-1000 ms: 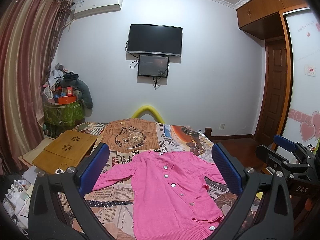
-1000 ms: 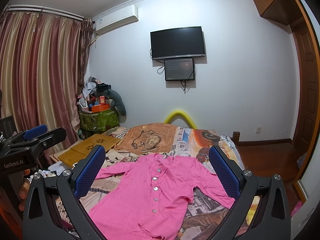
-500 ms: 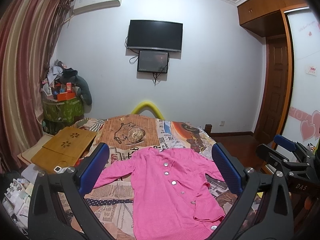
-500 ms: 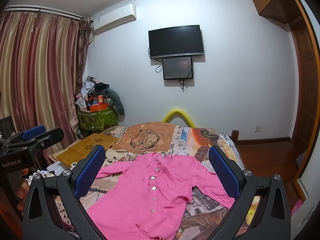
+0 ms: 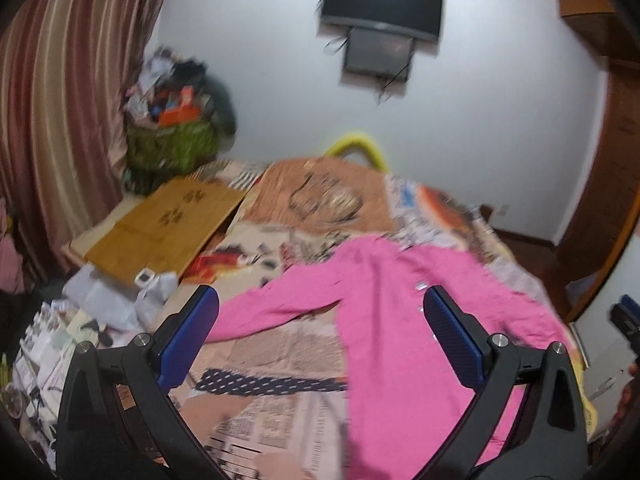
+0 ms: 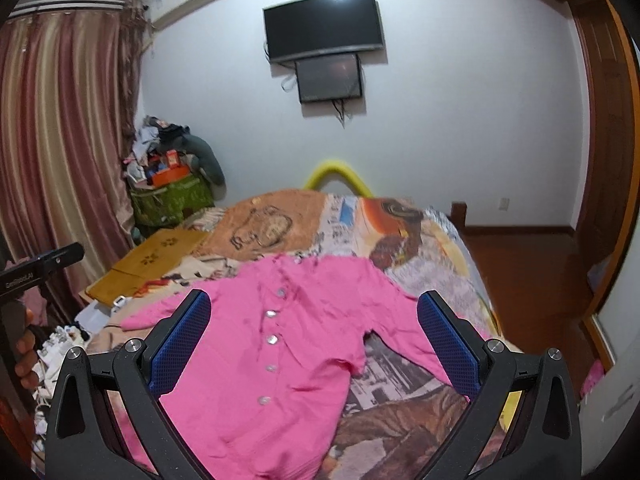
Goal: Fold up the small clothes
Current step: 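Lower the left gripper onto the pink cardigan's sleeve cuff and close it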
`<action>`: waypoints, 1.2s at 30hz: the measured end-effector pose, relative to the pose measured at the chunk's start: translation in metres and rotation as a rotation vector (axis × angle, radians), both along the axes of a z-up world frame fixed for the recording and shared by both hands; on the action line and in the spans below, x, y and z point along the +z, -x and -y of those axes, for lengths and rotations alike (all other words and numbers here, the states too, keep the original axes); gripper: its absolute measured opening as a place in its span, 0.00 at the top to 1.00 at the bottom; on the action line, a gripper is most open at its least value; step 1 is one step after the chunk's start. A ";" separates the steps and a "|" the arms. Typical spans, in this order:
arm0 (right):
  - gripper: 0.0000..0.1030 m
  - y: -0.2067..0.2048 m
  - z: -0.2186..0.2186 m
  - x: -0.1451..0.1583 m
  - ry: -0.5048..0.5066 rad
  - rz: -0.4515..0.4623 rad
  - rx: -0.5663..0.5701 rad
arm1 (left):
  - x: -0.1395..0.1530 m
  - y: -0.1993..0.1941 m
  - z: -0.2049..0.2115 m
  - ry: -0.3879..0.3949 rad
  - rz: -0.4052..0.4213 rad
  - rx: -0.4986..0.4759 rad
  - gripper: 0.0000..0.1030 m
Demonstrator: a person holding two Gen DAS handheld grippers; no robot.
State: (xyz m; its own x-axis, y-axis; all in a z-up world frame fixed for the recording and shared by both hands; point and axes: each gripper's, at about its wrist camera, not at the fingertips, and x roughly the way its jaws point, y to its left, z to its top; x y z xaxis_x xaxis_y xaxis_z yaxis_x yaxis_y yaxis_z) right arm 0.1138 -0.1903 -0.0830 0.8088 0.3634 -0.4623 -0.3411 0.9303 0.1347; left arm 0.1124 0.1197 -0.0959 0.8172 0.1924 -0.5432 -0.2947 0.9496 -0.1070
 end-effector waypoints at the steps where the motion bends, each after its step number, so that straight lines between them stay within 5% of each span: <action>1: 0.01 -0.005 0.002 -0.004 0.006 -0.013 0.003 | -0.011 -0.006 -0.011 0.002 -0.026 0.020 0.00; 8: 0.01 -0.037 0.011 -0.025 0.044 -0.095 -0.021 | -0.082 -0.041 -0.072 0.066 -0.216 0.129 0.00; 15: 0.02 -0.073 0.022 -0.053 0.089 -0.172 -0.046 | -0.140 -0.057 -0.124 0.302 -0.365 0.172 0.00; 25: 0.15 -0.119 0.029 -0.085 0.105 -0.268 -0.035 | -0.183 -0.051 -0.166 0.566 -0.417 0.269 0.09; 30: 0.20 -0.144 0.025 -0.096 0.088 -0.310 -0.005 | -0.189 -0.067 -0.175 0.580 -0.409 0.264 0.12; 33: 0.20 -0.153 0.023 -0.098 0.086 -0.312 0.013 | -0.193 -0.083 -0.181 0.543 -0.447 0.279 0.38; 35: 0.20 -0.159 0.020 -0.097 0.092 -0.312 0.029 | -0.193 -0.093 -0.182 0.477 -0.481 0.297 0.73; 36: 0.20 -0.163 0.018 -0.096 0.101 -0.307 0.039 | -0.193 -0.096 -0.183 0.446 -0.491 0.299 0.80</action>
State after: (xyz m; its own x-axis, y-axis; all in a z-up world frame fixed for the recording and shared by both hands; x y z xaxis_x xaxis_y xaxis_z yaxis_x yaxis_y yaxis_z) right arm 0.2765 -0.2086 -0.1793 0.6124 0.3313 -0.7178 -0.3343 0.9313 0.1447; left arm 0.2088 0.3026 -0.2886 0.4059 0.0445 -0.9128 -0.6484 0.7179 -0.2534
